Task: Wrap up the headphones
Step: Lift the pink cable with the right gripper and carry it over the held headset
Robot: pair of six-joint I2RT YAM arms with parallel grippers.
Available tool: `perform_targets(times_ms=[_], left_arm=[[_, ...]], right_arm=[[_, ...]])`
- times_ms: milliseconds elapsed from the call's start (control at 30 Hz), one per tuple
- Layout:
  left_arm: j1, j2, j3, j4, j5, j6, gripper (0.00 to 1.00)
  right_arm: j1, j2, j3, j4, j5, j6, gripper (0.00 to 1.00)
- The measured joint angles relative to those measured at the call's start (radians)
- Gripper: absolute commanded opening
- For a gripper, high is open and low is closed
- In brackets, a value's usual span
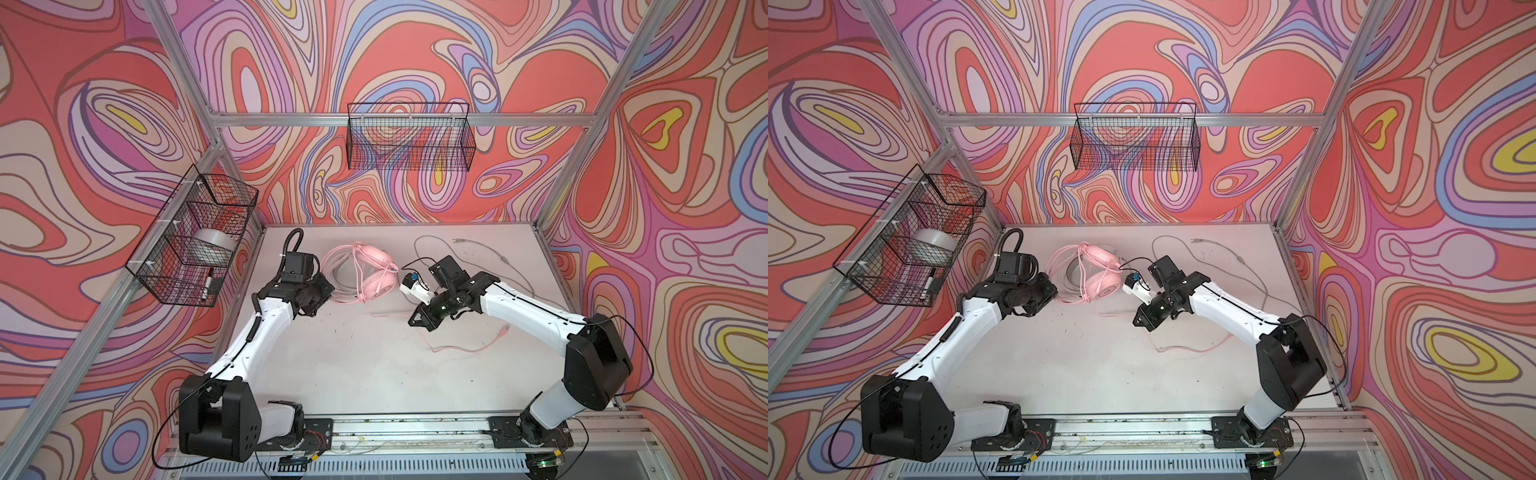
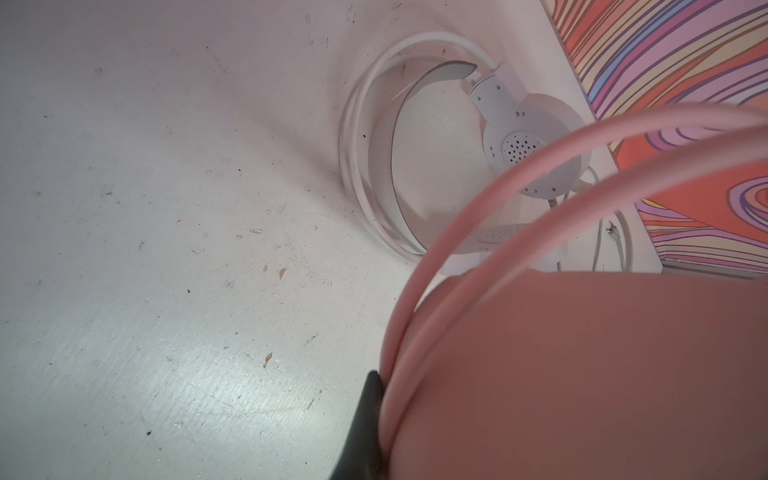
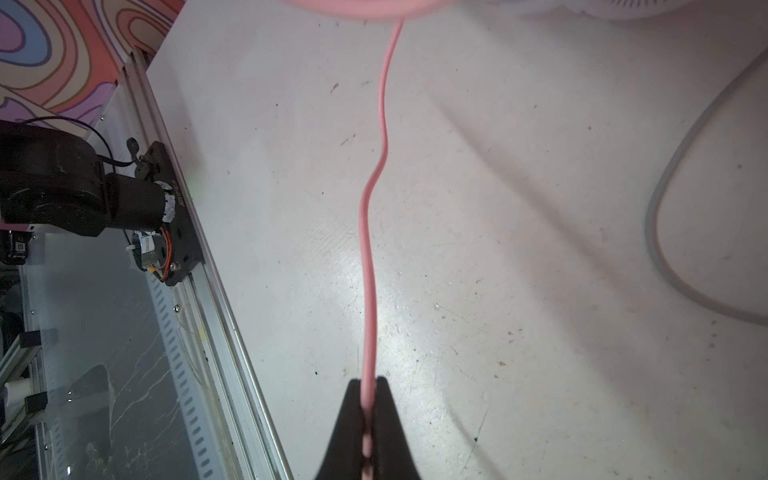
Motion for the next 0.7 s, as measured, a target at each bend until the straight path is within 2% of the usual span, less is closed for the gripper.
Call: perform_targets(times_ms=[367,700], left_arm=[[-0.092,0.077,0.034,-0.062,-0.105,0.039,0.00],[-0.114,0.121,0.045,-0.097,-0.151,0.056,0.00]], right_arm=[[0.004,0.002,0.171,-0.038,-0.120,-0.082,0.00],[0.010,0.049,0.276,-0.097,-0.224,-0.135,0.00]])
